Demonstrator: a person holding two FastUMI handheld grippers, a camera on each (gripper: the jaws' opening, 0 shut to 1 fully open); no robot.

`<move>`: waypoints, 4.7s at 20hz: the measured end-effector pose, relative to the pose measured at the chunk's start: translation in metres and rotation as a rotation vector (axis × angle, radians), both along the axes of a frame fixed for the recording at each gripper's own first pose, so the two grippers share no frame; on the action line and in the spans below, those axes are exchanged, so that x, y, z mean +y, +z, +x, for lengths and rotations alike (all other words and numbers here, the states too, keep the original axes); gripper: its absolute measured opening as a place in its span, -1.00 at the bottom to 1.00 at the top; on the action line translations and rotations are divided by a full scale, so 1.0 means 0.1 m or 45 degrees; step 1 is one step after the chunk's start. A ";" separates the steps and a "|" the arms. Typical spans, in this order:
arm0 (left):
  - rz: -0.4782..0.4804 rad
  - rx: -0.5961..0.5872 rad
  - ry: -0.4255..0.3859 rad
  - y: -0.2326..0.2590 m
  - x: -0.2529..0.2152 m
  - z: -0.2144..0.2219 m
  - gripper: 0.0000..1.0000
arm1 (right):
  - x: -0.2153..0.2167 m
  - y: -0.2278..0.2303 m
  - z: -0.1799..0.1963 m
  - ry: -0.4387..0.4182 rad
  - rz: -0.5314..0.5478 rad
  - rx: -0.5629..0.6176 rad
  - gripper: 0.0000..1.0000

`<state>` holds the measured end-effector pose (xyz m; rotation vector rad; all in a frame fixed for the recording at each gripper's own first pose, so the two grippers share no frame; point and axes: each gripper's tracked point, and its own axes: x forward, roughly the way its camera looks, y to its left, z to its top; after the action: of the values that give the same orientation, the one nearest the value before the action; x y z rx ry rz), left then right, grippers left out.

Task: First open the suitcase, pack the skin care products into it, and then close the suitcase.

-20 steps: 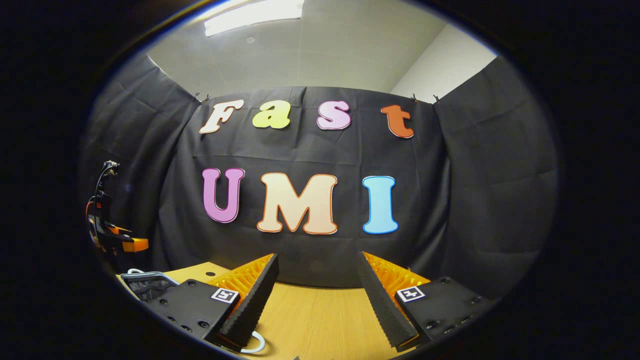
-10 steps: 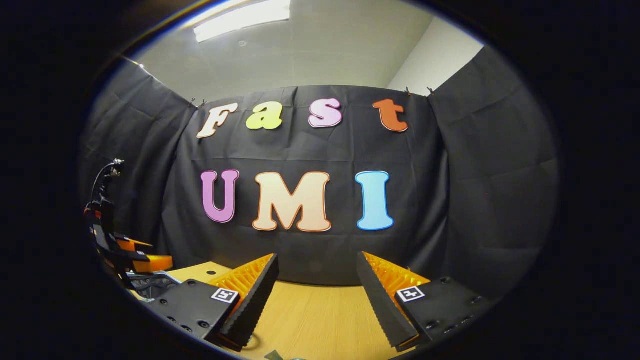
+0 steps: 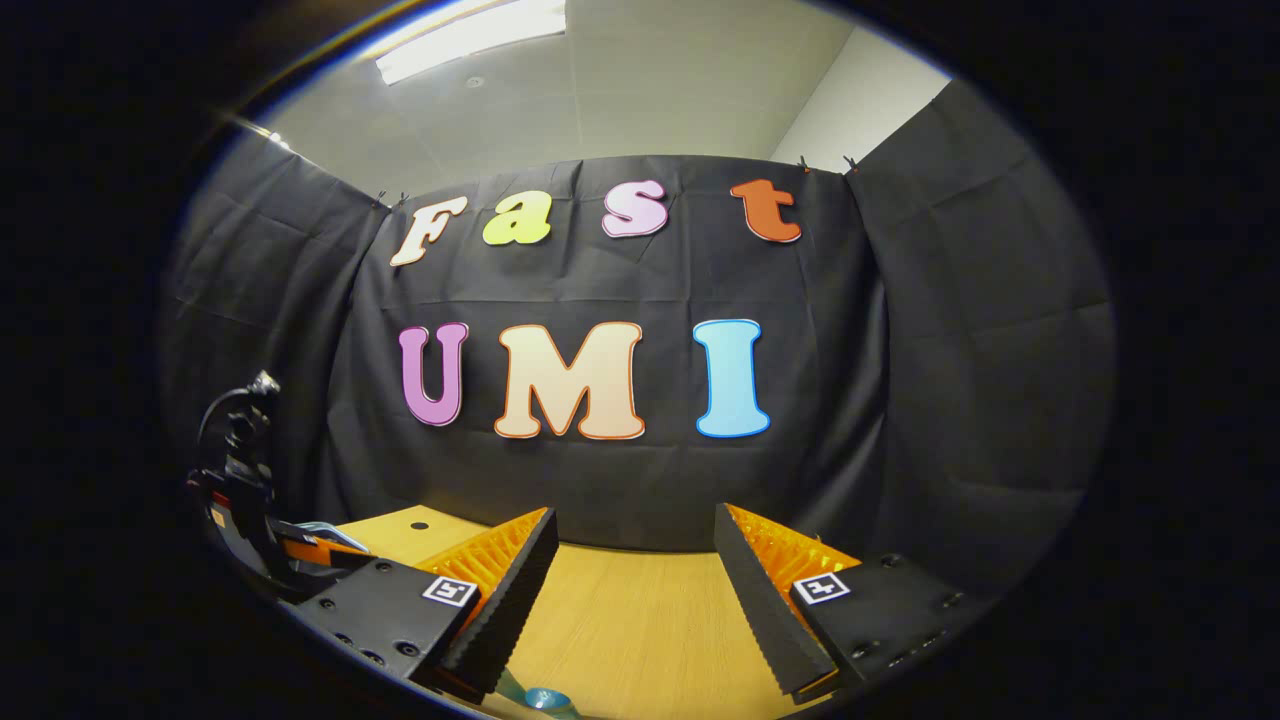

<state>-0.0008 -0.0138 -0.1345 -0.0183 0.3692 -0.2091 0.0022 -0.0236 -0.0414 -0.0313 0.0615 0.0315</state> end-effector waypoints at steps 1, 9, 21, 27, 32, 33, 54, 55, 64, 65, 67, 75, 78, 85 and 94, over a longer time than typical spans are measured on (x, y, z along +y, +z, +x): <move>-0.021 0.035 -0.020 -0.11 -0.10 -0.03 0.92 | -0.05 -0.03 -0.03 -0.001 -0.007 0.007 0.96; -0.122 0.233 -0.105 -0.80 -0.67 -0.20 0.82 | -0.38 -0.28 -0.23 -0.024 -0.039 0.093 0.97; -0.147 0.438 -0.154 -1.59 -0.99 -0.21 -0.37 | -0.21 -0.53 -0.46 0.088 -0.034 0.149 0.97; -0.163 0.397 -0.117 -1.16 -0.83 -0.19 -0.55 | 0.12 -0.92 -0.53 0.226 -0.012 0.203 0.97; -0.165 0.319 -0.052 -0.62 -0.56 -0.23 -0.55 | 0.40 -1.40 -0.60 0.330 0.021 0.293 0.97; -0.157 0.302 -0.038 -0.54 -0.51 -0.26 -0.55 | 0.45 -1.53 -0.61 0.346 0.020 0.320 0.97; -0.023 0.445 0.249 -0.56 0.97 -0.73 -0.55 | 1.09 -2.72 -0.67 0.446 0.113 0.792 -0.05; -0.002 0.490 0.264 -0.64 1.12 -0.75 -0.55 | 1.21 -2.63 -0.64 0.455 0.158 0.800 -0.09; -0.018 0.879 0.244 -1.49 1.81 -0.74 -0.55 | 2.45 -2.32 -0.70 0.635 0.413 0.994 -0.05; -0.034 0.899 0.234 -1.56 1.83 -0.71 -0.55 | 2.53 -2.36 -0.72 0.643 0.399 1.014 -0.06; -0.064 0.934 0.213 -1.67 1.85 -0.68 -0.55 | 2.69 -2.45 -0.75 0.661 0.378 1.071 -0.12; -0.251 0.740 0.142 -1.31 2.00 -0.45 0.86 | 3.17 -2.79 -0.78 0.627 0.459 1.236 -0.05; -0.284 0.663 0.121 -1.05 2.27 -0.42 0.87 | 3.27 -3.06 -0.75 0.556 0.417 1.309 -0.12; -0.284 0.620 0.273 -0.99 3.28 -0.48 0.88 | 3.39 -3.37 -0.73 0.410 0.388 1.370 -0.05; -0.287 0.578 0.532 -1.10 4.60 -0.53 0.89 | 3.54 -3.14 -0.44 0.337 0.426 1.194 0.67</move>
<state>-0.0536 0.4457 -0.2445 -0.3668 0.7812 0.1740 -0.0421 0.3308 -0.3552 0.3136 0.9883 0.3193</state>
